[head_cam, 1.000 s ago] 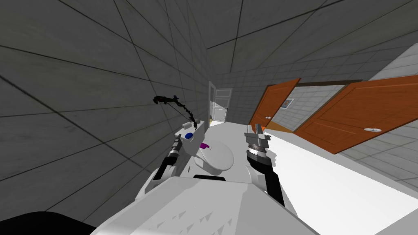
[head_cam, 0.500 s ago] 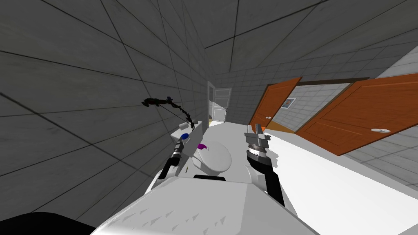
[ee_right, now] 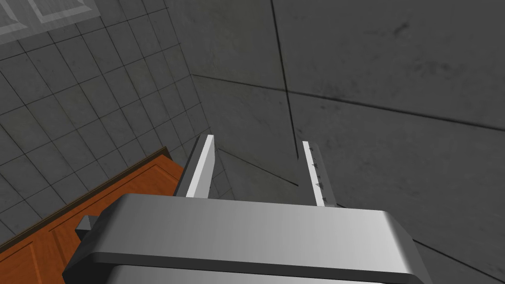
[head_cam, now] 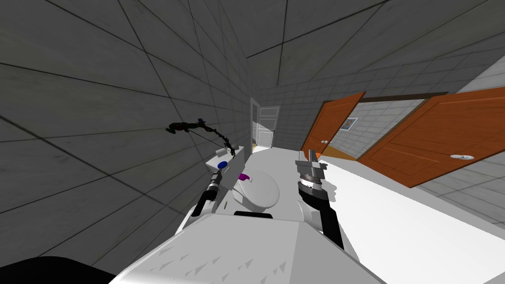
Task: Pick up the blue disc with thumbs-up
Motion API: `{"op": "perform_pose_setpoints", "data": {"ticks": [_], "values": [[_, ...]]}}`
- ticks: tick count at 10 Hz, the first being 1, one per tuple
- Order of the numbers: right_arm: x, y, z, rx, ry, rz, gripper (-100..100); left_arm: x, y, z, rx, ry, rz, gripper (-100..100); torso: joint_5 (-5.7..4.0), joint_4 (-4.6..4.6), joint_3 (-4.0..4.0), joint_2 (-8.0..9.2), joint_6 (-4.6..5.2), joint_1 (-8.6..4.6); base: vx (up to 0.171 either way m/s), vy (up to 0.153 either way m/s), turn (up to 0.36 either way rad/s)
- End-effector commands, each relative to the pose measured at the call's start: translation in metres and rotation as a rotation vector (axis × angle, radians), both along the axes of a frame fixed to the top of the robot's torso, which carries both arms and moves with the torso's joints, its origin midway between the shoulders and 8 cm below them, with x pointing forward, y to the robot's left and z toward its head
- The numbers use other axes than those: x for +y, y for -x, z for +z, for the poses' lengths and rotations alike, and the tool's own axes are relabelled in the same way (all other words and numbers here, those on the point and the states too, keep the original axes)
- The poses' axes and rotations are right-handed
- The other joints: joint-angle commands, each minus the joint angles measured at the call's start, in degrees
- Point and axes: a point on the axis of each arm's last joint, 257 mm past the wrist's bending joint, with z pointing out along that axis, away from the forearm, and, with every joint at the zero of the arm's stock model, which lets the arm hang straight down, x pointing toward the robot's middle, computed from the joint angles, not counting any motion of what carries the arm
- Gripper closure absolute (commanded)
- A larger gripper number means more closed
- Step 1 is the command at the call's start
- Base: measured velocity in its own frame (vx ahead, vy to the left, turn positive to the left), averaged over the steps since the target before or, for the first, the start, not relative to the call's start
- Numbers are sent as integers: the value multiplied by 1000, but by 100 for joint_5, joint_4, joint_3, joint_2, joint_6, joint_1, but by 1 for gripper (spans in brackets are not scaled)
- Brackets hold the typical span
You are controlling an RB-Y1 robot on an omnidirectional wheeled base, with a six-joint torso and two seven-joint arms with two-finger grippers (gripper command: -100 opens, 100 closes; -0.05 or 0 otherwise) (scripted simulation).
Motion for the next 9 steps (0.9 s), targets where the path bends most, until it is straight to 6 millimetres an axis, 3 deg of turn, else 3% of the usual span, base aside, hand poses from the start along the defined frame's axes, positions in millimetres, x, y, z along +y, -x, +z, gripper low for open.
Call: {"op": "perform_pose_setpoints", "data": {"ticks": [1,3,5,9], "values": [[0,0,0,0,0,0,0,0,0,0,0,0,0,100,0,0,0,0,0,0,0,0,0],[0,0,0,0,0,0,0,0,0,0,0,0,0,100,0,0,0,0,0,0,0,0,0],[0,0,0,0,0,0,0,6,1,-6,23,-32,-14,-100,0,0,0,0,0,0,-4,0,-1],[0,0,0,0,0,0,0,18,9,-46,123,-80,-40,-100,0,2,5,9,0,-1,-22,-6,-7]]}}
